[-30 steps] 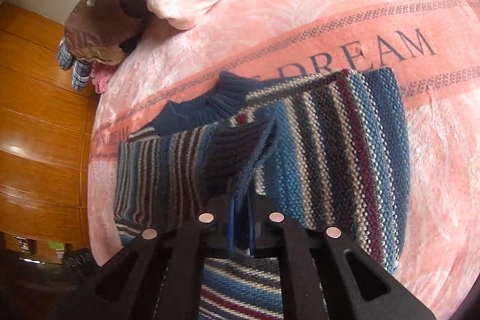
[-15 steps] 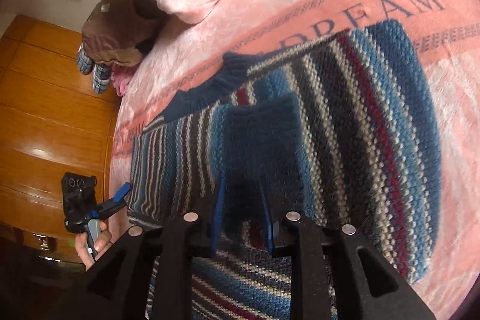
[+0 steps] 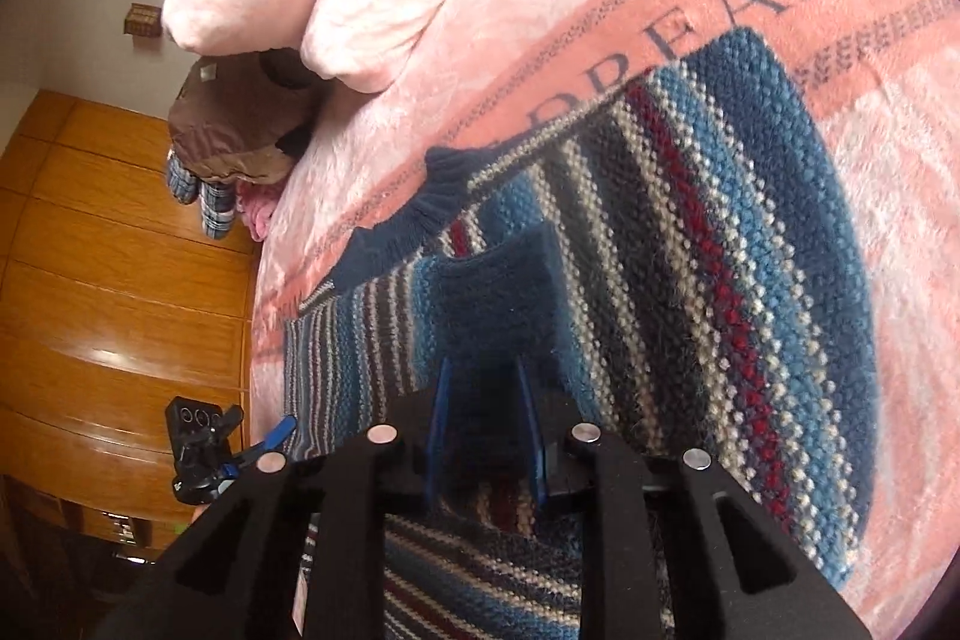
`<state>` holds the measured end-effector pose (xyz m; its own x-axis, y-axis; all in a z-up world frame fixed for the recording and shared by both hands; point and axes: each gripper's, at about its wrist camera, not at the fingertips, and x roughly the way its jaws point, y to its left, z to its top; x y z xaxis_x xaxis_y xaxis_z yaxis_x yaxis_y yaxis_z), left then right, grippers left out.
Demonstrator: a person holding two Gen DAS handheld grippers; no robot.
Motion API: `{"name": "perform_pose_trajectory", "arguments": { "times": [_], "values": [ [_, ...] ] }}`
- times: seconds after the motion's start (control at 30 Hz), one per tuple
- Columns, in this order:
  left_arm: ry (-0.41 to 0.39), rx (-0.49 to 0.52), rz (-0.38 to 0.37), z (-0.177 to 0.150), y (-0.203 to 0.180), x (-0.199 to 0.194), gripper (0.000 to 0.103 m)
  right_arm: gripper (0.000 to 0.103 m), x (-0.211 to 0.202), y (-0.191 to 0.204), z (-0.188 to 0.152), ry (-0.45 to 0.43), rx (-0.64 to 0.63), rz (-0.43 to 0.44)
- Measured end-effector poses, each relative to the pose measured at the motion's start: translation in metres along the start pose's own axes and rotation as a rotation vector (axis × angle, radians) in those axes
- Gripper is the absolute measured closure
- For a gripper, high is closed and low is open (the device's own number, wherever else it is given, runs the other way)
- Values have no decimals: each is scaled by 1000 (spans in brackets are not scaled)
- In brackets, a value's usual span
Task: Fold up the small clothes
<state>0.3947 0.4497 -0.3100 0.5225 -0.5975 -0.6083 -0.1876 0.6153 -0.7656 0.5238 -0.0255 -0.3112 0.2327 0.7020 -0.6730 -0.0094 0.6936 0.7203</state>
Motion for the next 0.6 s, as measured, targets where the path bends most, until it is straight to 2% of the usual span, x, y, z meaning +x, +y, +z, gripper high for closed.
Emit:
{"name": "perform_pose_trajectory", "arguments": {
  "times": [0.07, 0.17, 0.2, 0.27, 0.37, 0.43, 0.6],
  "values": [
    [20, -21, 3, 1, 10, 9, 17, 103, 7, -13, 1, 6, 0, -34],
    [18, -19, -5, 1, 10, 7, 18, 103, 0, -23, -3, -4, 38, 7],
    [14, -23, -6, -1, 9, 3, 18, 101, -6, -21, -7, -13, 33, 1],
    [9, -38, -10, -7, 9, -10, 18, 89, -24, -19, -18, -23, 27, -7],
    [20, -56, -31, -33, 8, -38, 17, 78, -60, -27, -45, -17, 42, -13],
    [47, -74, -54, -61, 8, -62, 16, 76, -85, -33, -73, 2, 40, -18],
    [118, -102, -54, -153, 6, -125, 14, 63, -152, -44, -160, 44, 53, -32]
  ]
}}
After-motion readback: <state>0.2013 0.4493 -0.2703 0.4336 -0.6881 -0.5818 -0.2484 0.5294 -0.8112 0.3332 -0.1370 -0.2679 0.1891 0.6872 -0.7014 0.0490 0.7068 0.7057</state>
